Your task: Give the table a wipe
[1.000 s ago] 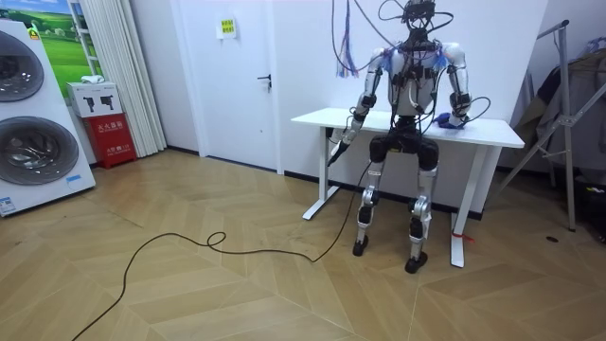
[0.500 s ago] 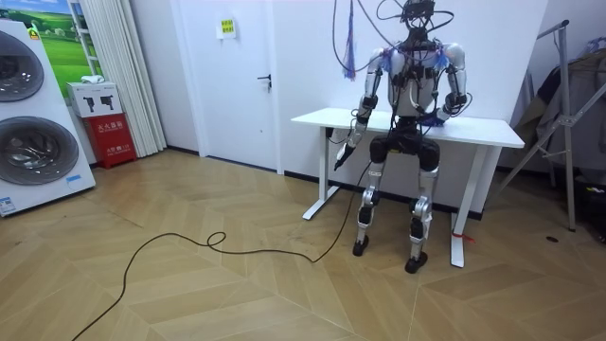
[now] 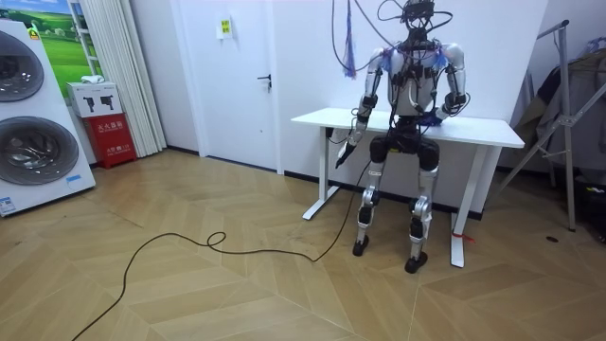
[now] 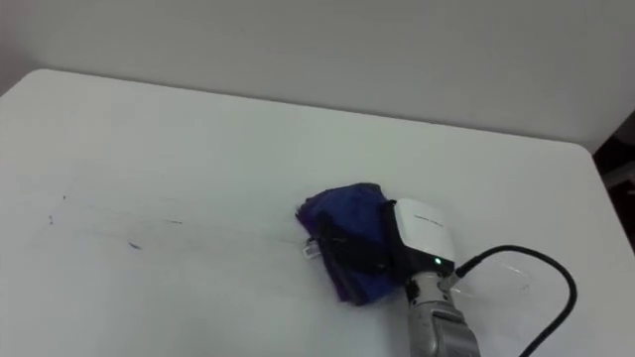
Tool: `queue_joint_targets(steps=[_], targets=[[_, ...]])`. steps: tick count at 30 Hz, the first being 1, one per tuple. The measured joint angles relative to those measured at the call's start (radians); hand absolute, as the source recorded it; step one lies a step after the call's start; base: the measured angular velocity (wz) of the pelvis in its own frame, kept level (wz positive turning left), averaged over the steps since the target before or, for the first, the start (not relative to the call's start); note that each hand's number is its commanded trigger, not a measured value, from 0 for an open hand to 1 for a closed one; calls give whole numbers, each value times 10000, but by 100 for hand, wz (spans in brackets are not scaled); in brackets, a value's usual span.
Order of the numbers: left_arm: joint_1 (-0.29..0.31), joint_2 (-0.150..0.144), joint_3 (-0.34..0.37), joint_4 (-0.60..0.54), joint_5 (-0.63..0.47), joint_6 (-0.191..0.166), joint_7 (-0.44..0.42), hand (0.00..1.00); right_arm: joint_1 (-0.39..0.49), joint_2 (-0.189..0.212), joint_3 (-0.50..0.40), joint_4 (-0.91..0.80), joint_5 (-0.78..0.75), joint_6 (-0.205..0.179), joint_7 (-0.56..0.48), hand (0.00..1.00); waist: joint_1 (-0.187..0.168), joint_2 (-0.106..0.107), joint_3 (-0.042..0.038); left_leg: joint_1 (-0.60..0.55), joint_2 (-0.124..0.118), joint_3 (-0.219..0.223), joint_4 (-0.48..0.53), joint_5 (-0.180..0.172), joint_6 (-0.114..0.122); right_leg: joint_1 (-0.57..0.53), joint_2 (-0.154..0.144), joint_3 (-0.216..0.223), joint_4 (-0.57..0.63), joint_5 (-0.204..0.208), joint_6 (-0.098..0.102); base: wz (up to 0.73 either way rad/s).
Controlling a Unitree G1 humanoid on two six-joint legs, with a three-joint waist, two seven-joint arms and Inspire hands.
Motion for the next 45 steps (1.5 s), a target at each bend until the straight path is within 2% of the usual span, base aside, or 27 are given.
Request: queue_joint_targets(steps=[6,7,11,14,17,23,27,29,33,35,38,39,45], targets=[[0,22,244,85,-97,-327,-500,0,537,-41,-428,-1372,286,-81,966,0,-251,-99,-35,4,0,228,-37,-25,33,-145,2,238,9,-13,21,-10],[35,74,247,84,-103,-336,-512,0,614,-44,-556,-1582,330,-85,1041,0,-375,-159,-54,7,0,239,-46,-25,33,-165,2,261,14,-14,22,-6],[38,146,513,85,-97,-355,-700,0,831,-71,-1097,-1809,320,-146,1067,0,-446,-239,-89,56,-1,334,-29,-33,47,-185,5,351,13,-13,22,-7],[124,153,606,98,-122,-430,-769,0,987,-105,-1524,-1809,392,-148,1059,0,-430,-260,-80,171,0,407,-156,-33,47,-155,10,433,18,-15,24,-7],[133,153,609,234,-145,-606,-852,0,1055,-103,-1839,-1906,548,-159,1065,0,-603,-304,-52,170,-1,440,-187,-35,49,-163,10,463,15,-18,29,-1],[275,162,936,475,-139,-702,-1202,0,1080,-170,-2715,-3117,656,-217,1017,0,-673,-363,-52,172,0,447,-191,-36,50,-179,13,487,12,-21,33,0],[357,332,1087,1017,-164,-736,-1326,0,1125,-475,-2895,-3230,1221,-248,721,0,-691,-447,-53,204,0,455,-137,-37,52,-166,13,490,22,-19,32,0],[410,353,1092,1051,-196,-698,-1361,0,1179,-484,-3154,-3206,1516,-257,573,0,-735,-431,-45,210,0,454,-119,-57,65,-150,10,488,24,-19,33,0],[692,336,1645,1041,-108,-612,-1503,0,1195,-492,-4187,-2611,1915,-326,-128,0,-838,-421,-39,206,3,465,-160,-65,62,-149,6,490,31,-21,35,0],[727,343,1929,1047,-112,-568,-1476,0,1240,-492,-4544,-2092,2577,-377,-544,0,-957,-434,-45,255,3,516,-162,-65,62,-150,6,533,36,-21,34,-7],[827,371,2140,1048,-176,-522,-1457,0,1316,-491,-5205,-884,3331,-456,-1229,0,-1275,-466,-57,269,1,575,-160,-89,76,-157,-8,577,52,-26,43,-5],[830,372,2243,1050,-197,-522,-1452,0,1321,-491,-5521,-265,3915,-461,-1423,0,-1384,-529,-89,271,1,578,-157,-93,75,-157,-5,604,52,-31,51,-4],[902,375,2484,1051,-181,-520,-1444,0,1329,-493,-7041,1733,7177,-454,-2579,0,-1852,-489,-76,363,31,786,-155,-155,78,-175,20,773,63,-35,57,-9]])
